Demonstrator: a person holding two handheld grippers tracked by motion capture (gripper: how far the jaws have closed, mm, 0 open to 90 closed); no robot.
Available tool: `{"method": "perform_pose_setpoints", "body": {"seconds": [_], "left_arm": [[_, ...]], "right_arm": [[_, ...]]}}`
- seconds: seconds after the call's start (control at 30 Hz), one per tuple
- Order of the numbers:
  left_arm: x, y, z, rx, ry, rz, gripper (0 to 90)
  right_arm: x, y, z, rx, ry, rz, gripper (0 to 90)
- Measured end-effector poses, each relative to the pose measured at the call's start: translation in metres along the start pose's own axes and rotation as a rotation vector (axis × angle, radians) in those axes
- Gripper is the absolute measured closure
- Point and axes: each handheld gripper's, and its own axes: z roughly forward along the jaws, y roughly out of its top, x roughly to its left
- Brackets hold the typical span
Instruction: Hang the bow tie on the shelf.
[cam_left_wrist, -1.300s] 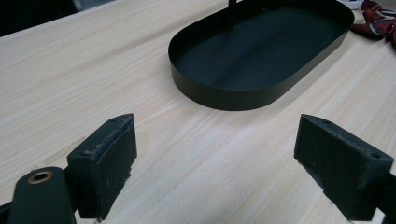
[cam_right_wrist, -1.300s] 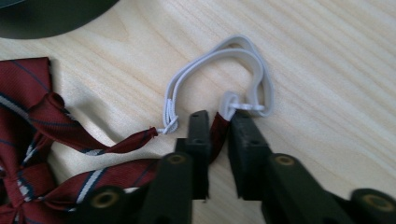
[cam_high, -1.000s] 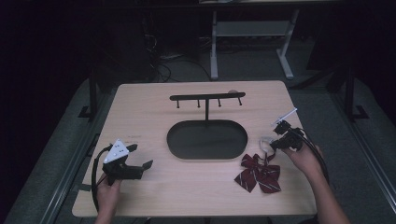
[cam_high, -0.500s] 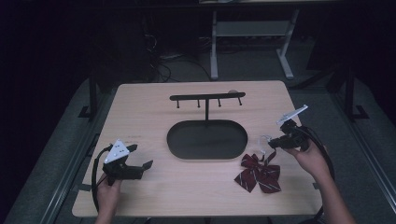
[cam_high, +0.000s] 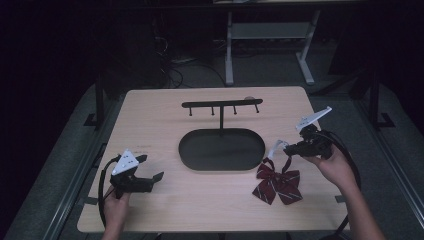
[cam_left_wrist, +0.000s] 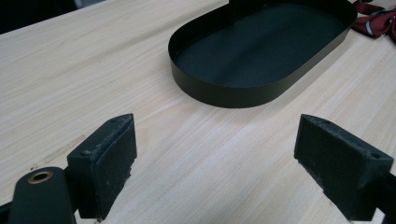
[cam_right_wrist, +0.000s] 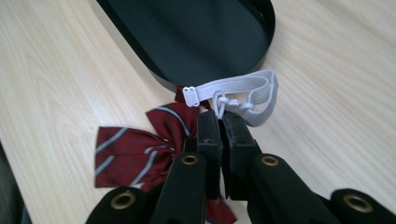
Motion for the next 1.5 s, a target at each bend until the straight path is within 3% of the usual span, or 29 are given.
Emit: {"method": "perform_pose_setpoints", "body": {"seconds": [0.4, 0.83, 1.27, 1.5], "left_arm": [[0.001, 0.0, 0.0, 0.005, 0.002, 0.01, 13.0], [0.001, 0.0, 0.0, 0.001, 0.001, 0.004, 13.0], [0.001, 0.0, 0.0, -0.002, 0.001, 0.003, 13.0], [0.001, 0.001, 0.0, -0.001, -0.001, 0.005, 13.0]], "right_arm": [[0.024, 0.023, -0.023, -0.027, -0.012, -0.073, 86.8], [0.039, 0.047, -0.039, -0.041, -0.028, -0.138, 86.8], [0.045, 0.081, -0.047, -0.041, -0.042, -0.201, 86.8], [0.042, 0.099, -0.048, -0.042, -0.044, -0.21, 86.8]]}}
